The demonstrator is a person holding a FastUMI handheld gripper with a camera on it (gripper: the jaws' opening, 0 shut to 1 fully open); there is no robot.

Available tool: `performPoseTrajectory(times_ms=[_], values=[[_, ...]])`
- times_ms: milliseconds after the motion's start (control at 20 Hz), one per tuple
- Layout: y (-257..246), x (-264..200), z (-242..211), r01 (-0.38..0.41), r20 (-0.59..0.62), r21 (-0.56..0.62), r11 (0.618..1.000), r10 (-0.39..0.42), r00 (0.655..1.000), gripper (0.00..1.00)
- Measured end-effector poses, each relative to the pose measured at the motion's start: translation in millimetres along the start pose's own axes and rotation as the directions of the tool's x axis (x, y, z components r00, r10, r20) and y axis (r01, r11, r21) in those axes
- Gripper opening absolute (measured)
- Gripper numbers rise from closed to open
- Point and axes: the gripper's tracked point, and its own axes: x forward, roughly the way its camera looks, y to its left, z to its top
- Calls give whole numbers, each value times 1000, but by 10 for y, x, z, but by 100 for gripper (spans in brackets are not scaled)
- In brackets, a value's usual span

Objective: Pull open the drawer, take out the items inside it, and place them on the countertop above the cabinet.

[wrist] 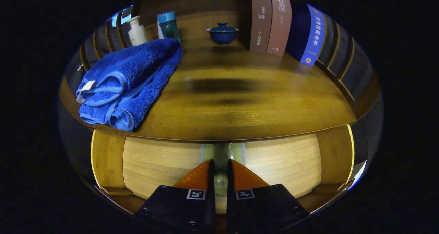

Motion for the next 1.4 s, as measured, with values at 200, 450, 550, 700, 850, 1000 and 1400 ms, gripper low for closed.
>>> performPoseTrajectory(times_ms=[200,450,550,700,850,1000,1400], values=[[10,-388,-28,-14,48,-23,1000,15,999,17],[-14,-987,-21,-53,169,1,999,52,984,17],[-52,-1192,121,-58,231,10,998,54,972,17],[-65,-1337,390,-59,264,4,998,56,963,17],[-74,-1283,714,-60,239,-6,998,60,969,17],[-78,-1089,997,-60,189,-13,998,61,980,17],[-150,-445,1426,-68,87,17,998,67,994,17]])
